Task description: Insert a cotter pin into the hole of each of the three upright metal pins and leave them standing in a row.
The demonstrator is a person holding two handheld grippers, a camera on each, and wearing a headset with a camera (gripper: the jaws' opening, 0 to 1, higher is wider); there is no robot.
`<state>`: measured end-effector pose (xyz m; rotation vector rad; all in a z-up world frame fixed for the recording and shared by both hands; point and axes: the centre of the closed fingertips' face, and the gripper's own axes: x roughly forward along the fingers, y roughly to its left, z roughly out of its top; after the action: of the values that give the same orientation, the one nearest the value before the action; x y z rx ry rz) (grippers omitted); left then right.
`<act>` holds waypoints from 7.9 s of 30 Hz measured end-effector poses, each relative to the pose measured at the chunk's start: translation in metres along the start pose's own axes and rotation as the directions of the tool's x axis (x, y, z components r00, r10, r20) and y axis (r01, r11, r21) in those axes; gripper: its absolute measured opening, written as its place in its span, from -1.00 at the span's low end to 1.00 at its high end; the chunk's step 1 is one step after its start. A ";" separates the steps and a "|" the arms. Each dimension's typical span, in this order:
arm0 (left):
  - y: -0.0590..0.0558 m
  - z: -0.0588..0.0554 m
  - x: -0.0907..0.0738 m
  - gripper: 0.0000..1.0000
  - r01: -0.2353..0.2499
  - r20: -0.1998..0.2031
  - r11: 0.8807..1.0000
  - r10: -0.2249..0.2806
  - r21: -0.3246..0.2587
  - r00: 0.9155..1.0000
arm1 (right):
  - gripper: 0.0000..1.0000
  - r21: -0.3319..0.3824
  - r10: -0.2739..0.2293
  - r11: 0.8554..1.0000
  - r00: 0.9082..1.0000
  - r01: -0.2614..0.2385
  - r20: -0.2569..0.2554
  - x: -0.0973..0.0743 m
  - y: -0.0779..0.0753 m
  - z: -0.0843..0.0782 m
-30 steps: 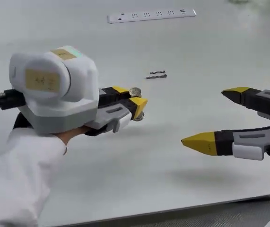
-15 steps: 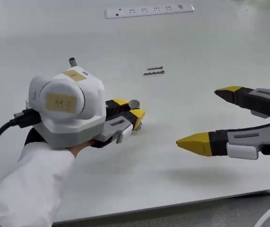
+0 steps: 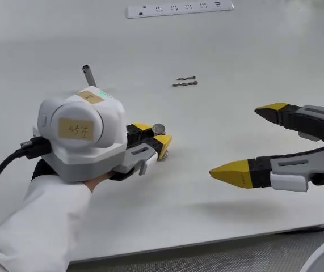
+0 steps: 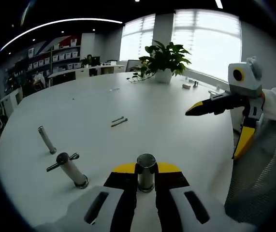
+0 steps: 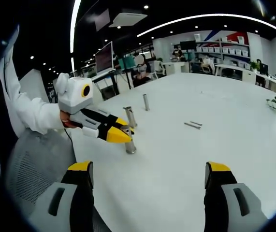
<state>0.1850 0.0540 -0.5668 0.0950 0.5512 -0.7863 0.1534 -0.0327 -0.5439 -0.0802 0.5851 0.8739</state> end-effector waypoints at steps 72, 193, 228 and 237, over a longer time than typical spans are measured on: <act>0.012 -0.012 -0.078 0.97 0.064 0.032 0.994 -0.061 -0.087 0.998 | 0.77 -0.163 0.048 0.983 0.980 -0.080 -0.196 0.002 -0.023 0.008; 0.017 0.046 -0.076 0.41 0.137 0.122 0.971 -0.115 -0.194 0.986 | -1.00 -0.726 0.041 0.655 0.969 -0.209 -0.242 0.055 0.005 0.068; -0.023 0.061 -0.041 -0.96 0.291 0.160 0.898 -0.250 -0.330 0.955 | -1.00 -0.836 0.068 0.522 0.986 -0.167 -0.155 0.043 0.045 0.069; -0.031 0.063 -0.039 -0.99 0.300 0.162 0.894 -0.260 -0.333 0.952 | -1.00 -0.845 0.072 0.508 0.986 -0.167 -0.151 0.042 0.050 0.072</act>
<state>0.1687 0.0400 -0.4891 -0.3699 0.5978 -0.9549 0.1697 0.0508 -0.4968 -1.0264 0.1825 1.2445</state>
